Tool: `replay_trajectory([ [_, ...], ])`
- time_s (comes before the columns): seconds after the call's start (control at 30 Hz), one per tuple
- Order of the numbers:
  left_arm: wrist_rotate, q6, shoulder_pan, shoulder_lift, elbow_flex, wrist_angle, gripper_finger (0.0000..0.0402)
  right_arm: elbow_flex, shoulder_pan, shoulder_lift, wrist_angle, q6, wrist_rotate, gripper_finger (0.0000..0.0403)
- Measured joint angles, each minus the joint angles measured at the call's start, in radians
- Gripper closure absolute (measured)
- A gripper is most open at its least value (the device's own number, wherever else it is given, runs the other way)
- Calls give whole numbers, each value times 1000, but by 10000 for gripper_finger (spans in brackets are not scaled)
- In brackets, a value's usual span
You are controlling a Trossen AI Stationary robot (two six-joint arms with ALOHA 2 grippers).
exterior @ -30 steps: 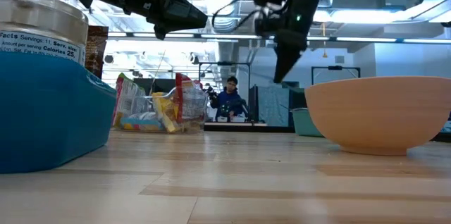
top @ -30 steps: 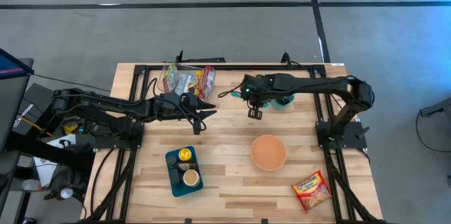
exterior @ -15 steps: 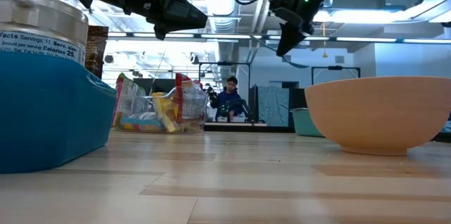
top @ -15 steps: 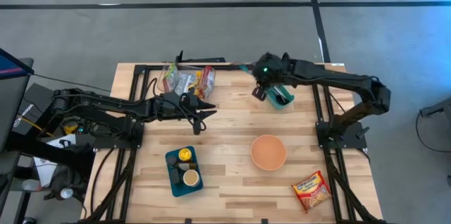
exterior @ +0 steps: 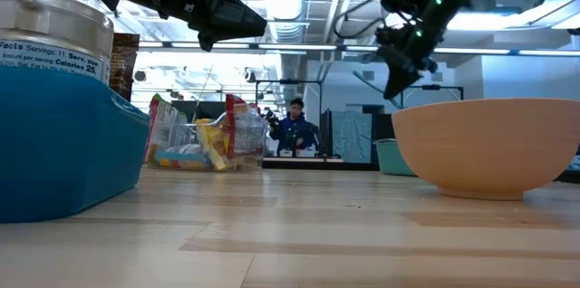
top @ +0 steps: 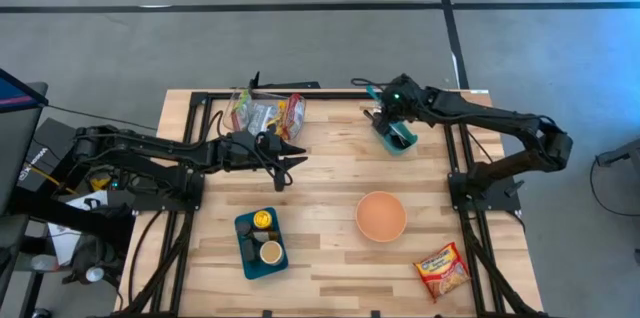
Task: Pick & Place Food Item
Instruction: Put the blue baby spoon into the green bin
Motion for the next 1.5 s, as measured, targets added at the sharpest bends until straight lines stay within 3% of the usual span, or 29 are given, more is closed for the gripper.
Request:
replay_trajectory([
  [0.33,0,0,0,0,0,0,308,-157,-81,-16,101,1,-78,383],
  [0.8,0,0,0,0,0,0,308,-293,-85,-16,202,30,-79,382],
  [1.5,0,0,0,0,0,0,308,-305,-81,-14,168,26,-79,381],
])
